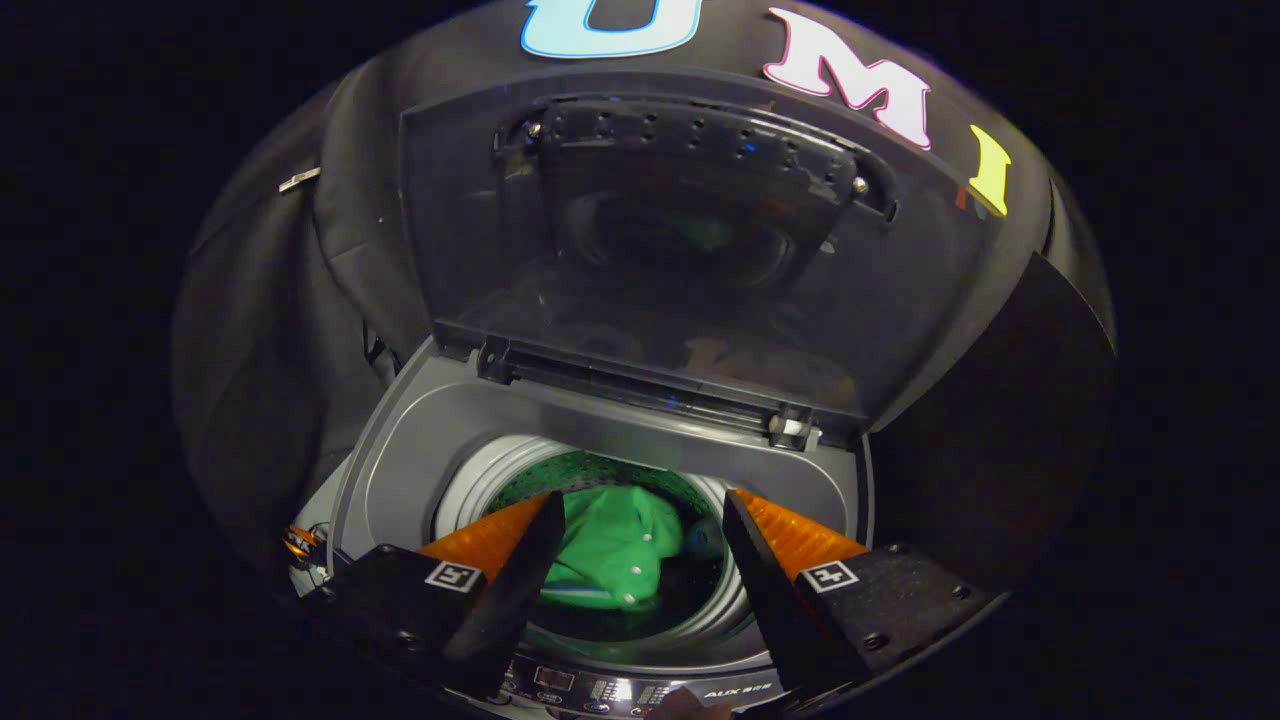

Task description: Put the clothes into the washing machine and then close the washing machine lid.

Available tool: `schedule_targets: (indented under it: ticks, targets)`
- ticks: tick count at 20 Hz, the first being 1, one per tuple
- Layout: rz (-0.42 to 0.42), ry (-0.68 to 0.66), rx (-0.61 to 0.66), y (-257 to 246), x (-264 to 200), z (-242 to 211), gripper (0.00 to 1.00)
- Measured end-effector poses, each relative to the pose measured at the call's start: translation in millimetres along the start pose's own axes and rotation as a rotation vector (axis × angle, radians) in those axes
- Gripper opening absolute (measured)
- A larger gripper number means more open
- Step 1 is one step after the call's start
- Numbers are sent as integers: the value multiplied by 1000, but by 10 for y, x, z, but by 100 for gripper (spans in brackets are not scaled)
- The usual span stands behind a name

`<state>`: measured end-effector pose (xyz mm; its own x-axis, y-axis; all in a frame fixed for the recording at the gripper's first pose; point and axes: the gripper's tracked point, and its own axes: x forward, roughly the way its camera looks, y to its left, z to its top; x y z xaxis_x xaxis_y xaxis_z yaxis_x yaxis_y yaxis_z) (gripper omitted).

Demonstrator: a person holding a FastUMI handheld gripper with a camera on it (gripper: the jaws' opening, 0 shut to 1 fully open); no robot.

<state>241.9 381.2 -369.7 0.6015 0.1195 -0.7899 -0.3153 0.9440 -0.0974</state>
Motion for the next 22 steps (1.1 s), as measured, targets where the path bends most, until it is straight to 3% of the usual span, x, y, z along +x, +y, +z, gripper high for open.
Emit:
schedule_targets:
  ticks: [6, 15, 18, 22]
  targets:
    - [68, -161, 57, 130, -396, 313, 100]
    - [33, -661, 160, -330, -1515, 1841, 99]
    - [28, -668, 207, -570, -1647, 2298, 99]
    - [-32, -638, 216, -825, -1374, 2660, 100]
